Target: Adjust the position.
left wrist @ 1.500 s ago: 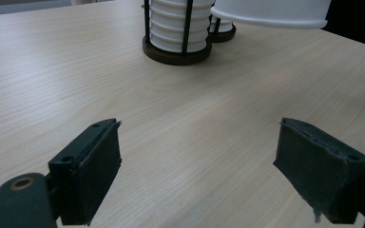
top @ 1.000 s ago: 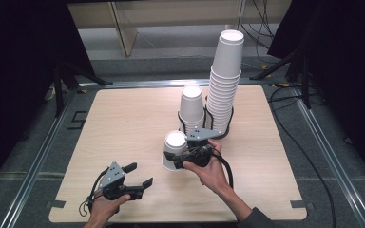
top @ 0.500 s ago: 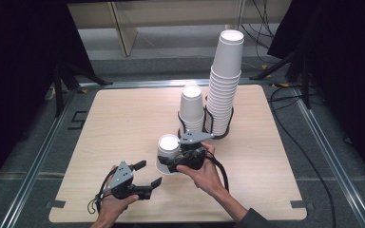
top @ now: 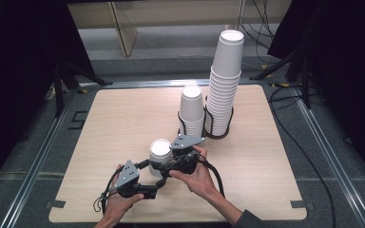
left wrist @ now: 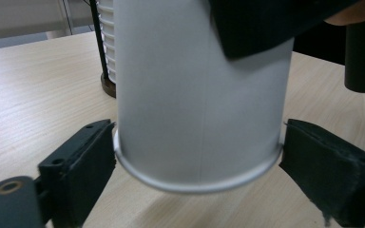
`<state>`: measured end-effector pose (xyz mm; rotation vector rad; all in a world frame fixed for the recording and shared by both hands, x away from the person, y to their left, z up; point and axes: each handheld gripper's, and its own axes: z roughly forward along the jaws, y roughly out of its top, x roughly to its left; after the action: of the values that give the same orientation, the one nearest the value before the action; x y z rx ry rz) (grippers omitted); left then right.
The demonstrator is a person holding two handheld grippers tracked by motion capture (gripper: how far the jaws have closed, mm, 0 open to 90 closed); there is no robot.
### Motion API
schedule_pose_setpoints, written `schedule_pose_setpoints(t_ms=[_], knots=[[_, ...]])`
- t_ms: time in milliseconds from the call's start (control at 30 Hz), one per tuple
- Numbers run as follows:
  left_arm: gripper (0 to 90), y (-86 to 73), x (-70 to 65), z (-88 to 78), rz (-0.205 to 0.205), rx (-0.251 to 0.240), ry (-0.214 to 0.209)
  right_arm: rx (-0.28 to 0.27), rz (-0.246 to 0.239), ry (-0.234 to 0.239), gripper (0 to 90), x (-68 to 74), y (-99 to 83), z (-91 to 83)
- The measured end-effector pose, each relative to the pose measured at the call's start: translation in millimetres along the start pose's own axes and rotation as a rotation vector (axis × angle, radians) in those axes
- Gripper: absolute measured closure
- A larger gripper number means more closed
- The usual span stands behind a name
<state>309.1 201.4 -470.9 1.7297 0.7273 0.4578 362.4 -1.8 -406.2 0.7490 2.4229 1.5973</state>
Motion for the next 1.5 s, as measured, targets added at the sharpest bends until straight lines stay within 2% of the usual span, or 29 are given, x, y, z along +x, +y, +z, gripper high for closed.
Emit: schedule_pose_setpoints(t_ms=[67,100,167,200,233,300,333,367,400,467,500,533,600,733,767,833,967,1033,1100,1167,1200,1233,1267,1300,1333,1433,1500], knots=[[6.9,0.7,-0.1,-0.2,-0.001,0.004,0.006,-0.009,-0.01,0.008,20.8,1.3,-0.1,1.0],[5.9,0.8,0.1,0.3,0.001,0.001,0.005,0.006,0.018,0.008,20.8,3.7,-0.2,-0.1],[4.0,0.8,0.0,1.3,0.001,0.001,0.003,0.003,0.014,0.019,20.8,4.9,0.0,0.3],[3.3,0.3,-0.6,3.5,-0.007,-0.017,-0.004,-0.013,0.013,0.042,20.8,4.9,-0.2,2.3],[2.7,-0.2,-0.6,4.9,0.0,-0.028,-0.01,-0.018,0.008,0.034,20.8,5.3,-0.1,2.2],[2.1,0.4,-2.1,4.5,0.002,-0.007,0.001,-0.018,0.013,0.056,20.8,6.8,-0.3,3.3],[1.9,-0.3,-1.7,6.6,0.004,-0.03,-0.013,-0.003,0.011,0.041,20.8,7.8,0.0,1.8],[1.7,-0.2,-1.8,6.5,0.006,-0.028,-0.012,-0.004,0.001,0.035,20.8,7.9,0.2,1.5],[1.6,0.5,-2.0,5.0,0.011,-0.007,-0.001,-0.007,0.005,0.042,20.8,8.3,0.1,2.0],[1.1,0.7,-2.1,5.1,0.012,-0.005,-0.002,-0.007,0.018,0.052,20.8,9.3,0.1,1.9],[1.1,0.7,-2.2,5.3,0.013,-0.006,-0.002,-0.008,0.018,0.053,20.8,9.5,0.2,1.7],[0.9,-0.3,-2.3,7.7,0.009,-0.034,-0.015,-0.008,0.021,0.056,20.8,9.8,0.3,1.5],[0.7,-0.4,-3.1,8.4,0.005,-0.042,-0.016,-0.012,0.023,0.063,20.8,10.2,0.3,1.4],[1.0,-0.3,-3.2,8.6,0.017,-0.039,-0.015,-0.018,0.032,0.078,20.8,11.6,0.4,1.7],[1.2,0.2,-3.5,7.6,0.022,-0.021,-0.006,-0.019,0.033,0.079,20.8,11.8,0.4,1.7],[1.4,0.0,-4.1,7.7,0.024,-0.017,0.0,-0.023,0.03,0.076,20.8,12.1,0.0,2.5],[3.2,0.3,-3.8,6.8,0.022,-0.009,-0.009,-0.034,0.027,0.089,20.6,9.8,-0.9,3.9],[4.2,0.0,-4.6,8.0,0.021,-0.036,-0.022,-0.023,0.04,0.089,20.4,10.2,-0.9,2.8],[6.2,1.0,-5.2,5.7,0.037,-0.005,-0.016,-0.012,0.041,0.09,19.9,9.7,-0.7,2.5],[7.2,1.8,-5.0,6.2,0.041,-0.016,-0.02,-0.014,0.051,0.095,19.4,8.8,-0.9,2.4],[7.7,2.7,-5.1,5.0,0.043,-0.003,-0.016,-0.021,0.053,0.1,19.1,7.9,-1.1,2.2],[8.0,2.8,-4.7,6.3,0.041,-0.021,-0.029,-0.018,0.051,0.102,18.7,7.6,-0.9,2.0],[8.5,3.7,-4.6,4.7,0.047,-0.005,-0.025,-0.005,0.051,0.097,18.4,7.4,0.0,0.4],[8.8,3.8,-4.2,5.5,0.049,-0.016,-0.033,-0.009,0.049,0.103,18.2,6.6,0.7,-0.4],[9.1,5.2,-3.3,3.0,0.065,0.017,-0.025,-0.013,0.043,0.113,17.4,5.9,1.6,-1.5],[9.8,6.3,-2.4,2.6,0.087,0.025,-0.028,-0.011,0.036,0.109,16.2,3.8,5.2,-8.8],[10.2,7.7,-2.1,1.6,0.119,0.041,-0.035,0.006,0.038,0.131,15.8,0.5,9.1,-17.1]])
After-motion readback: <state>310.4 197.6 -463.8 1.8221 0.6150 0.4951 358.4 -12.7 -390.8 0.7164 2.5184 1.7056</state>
